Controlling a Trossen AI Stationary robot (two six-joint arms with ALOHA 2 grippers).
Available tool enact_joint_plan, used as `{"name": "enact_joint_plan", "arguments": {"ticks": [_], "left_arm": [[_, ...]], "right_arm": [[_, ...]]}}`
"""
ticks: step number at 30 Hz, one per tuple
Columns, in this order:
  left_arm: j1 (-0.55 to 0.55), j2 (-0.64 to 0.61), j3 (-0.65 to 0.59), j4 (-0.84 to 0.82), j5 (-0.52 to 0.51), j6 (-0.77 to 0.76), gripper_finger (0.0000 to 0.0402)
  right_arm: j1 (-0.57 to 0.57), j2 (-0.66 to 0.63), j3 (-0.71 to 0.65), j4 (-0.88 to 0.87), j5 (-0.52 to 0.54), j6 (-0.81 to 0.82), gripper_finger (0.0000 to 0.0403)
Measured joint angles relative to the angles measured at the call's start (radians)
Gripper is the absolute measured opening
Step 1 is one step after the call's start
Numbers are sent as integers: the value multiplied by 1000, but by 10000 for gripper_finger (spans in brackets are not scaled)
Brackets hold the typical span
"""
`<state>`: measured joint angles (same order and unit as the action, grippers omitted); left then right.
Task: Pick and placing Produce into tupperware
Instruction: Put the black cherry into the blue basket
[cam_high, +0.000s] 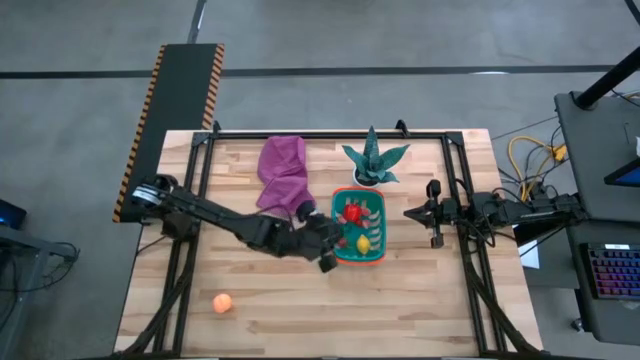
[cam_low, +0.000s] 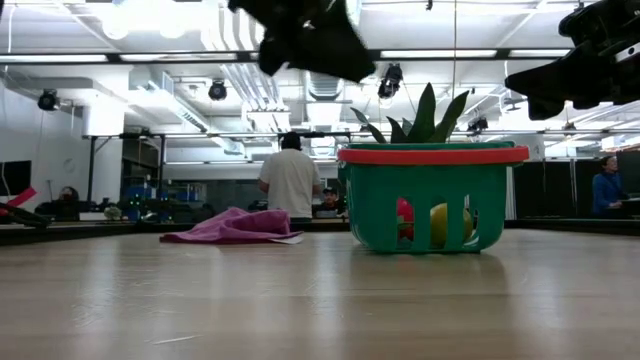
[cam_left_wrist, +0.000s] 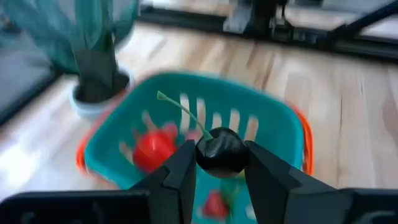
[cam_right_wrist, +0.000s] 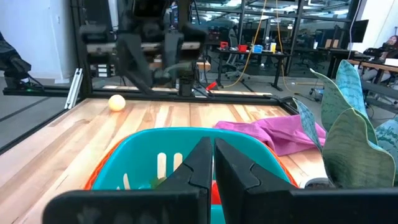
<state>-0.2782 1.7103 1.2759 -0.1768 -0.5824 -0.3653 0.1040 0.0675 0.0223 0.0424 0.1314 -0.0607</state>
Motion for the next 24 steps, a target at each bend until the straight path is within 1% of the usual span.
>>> {"name": "enact_joint_plan", "arguments": {"ticks": [2, 5, 8, 11, 15, 24], "left_arm": [[26, 1, -2, 48, 16, 48, 95], [62, 4, -22, 106, 53, 48, 95], [82, 22, -43, 183, 52, 40, 95], [87, 60, -44, 240, 57, 75, 95], [89, 103, -42, 273, 72, 91, 95], [89, 149, -43, 295, 86, 76, 95]], "right_arm": [[0, 0, 0, -1, 0, 0, 9], [0, 1, 0, -1, 0, 0, 9], [0, 1, 0, -1, 0, 0, 9], [0, 0, 0, -5, 0, 0, 9], [0, 4, 0, -9, -1, 8, 9], [0, 7, 0, -8, 0, 8, 9]]}}
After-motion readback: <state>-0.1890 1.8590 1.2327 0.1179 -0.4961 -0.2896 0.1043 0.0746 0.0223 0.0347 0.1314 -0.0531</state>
